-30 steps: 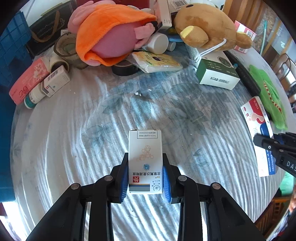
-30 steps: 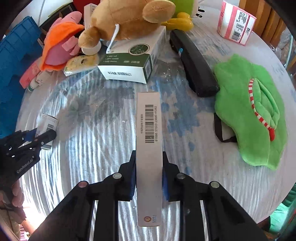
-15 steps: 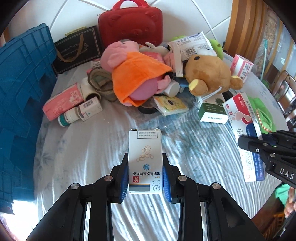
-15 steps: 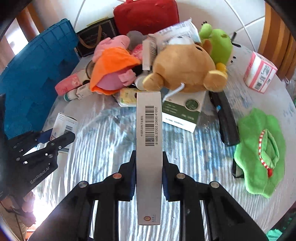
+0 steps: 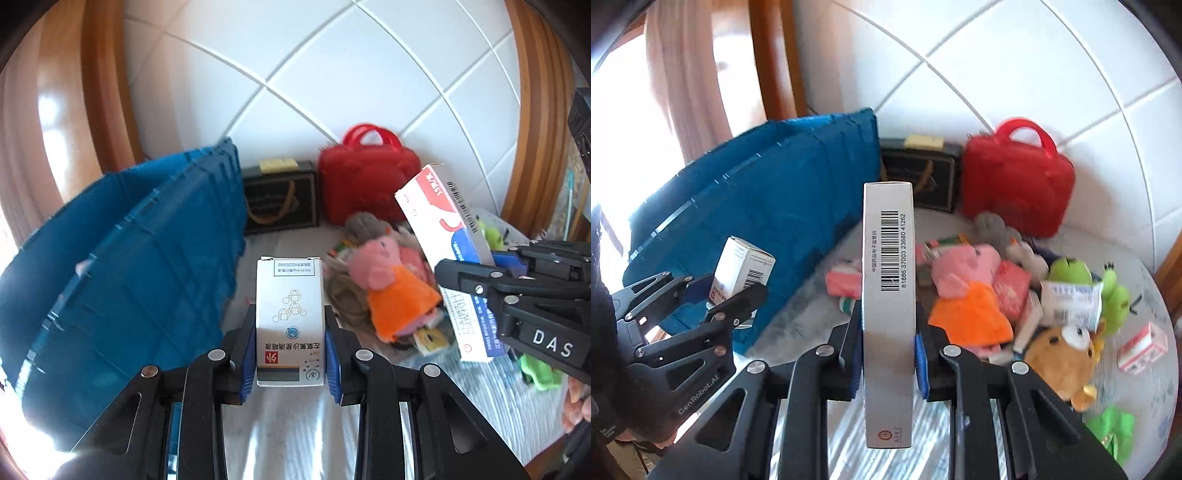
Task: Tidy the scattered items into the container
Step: 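Carry the medicine box and ointment box over the blue crate, then open both tools to drop the boxes into the crate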
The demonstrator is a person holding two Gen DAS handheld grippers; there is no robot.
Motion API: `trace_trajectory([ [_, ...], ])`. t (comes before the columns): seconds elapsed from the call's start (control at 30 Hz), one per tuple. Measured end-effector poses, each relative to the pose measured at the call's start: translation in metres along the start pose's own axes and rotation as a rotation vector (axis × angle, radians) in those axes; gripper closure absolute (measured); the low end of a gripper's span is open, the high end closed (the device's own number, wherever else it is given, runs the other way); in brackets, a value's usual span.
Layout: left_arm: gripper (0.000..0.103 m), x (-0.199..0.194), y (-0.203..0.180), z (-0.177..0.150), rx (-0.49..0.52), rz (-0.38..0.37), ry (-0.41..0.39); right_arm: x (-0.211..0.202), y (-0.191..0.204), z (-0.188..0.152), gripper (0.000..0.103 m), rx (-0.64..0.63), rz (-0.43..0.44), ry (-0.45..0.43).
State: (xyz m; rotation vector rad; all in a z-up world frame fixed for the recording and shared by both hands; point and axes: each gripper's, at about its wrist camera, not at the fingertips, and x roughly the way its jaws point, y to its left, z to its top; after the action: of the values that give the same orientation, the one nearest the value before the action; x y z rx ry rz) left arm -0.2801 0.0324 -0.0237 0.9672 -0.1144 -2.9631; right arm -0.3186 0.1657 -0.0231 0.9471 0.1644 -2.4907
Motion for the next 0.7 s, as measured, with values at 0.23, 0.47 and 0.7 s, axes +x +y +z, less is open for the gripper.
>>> trace_trajectory([
  [0.23,0.073,-0.048,0.112,0.034,-0.116,0.165,-0.131,0.001,0.107,0.076,0.080,-0.092,0.148,-0.149],
  [0.47,0.073,-0.055,0.213,0.025,-0.218,0.284,-0.104,0.039,0.207,0.112,0.080,-0.164,0.280,-0.146],
  [0.7,0.073,-0.046,0.273,0.017,-0.262,0.339,-0.069,0.069,0.256,0.122,0.080,-0.193,0.310,-0.112],
])
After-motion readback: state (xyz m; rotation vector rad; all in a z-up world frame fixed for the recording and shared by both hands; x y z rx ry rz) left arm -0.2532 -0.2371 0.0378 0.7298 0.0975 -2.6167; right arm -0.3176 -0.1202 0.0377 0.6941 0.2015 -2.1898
